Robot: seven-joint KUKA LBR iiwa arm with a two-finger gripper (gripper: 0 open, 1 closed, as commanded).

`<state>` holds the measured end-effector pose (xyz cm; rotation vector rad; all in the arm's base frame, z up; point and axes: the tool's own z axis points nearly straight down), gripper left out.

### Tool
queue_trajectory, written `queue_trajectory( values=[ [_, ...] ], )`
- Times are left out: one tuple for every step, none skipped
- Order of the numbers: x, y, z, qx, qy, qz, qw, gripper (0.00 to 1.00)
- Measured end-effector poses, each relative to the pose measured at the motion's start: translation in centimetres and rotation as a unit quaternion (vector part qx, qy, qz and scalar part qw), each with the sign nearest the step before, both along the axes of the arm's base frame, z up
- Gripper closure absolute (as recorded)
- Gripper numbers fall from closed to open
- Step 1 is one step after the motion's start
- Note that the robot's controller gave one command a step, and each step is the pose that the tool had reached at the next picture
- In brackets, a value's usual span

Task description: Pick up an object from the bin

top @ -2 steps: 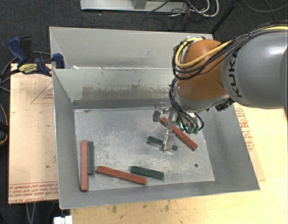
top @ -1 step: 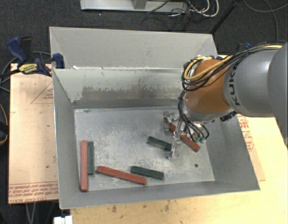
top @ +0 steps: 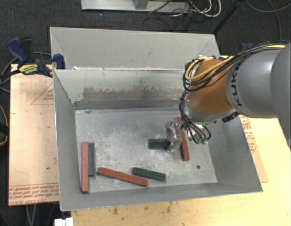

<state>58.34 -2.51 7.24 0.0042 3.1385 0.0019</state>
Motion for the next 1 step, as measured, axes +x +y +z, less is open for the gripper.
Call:
queue_trajectory(
  values=[
    [-0.69, 1.99, 15.87, -0.001, -0.0045, 0.04, 0.9992, 1.0]
  ],
)
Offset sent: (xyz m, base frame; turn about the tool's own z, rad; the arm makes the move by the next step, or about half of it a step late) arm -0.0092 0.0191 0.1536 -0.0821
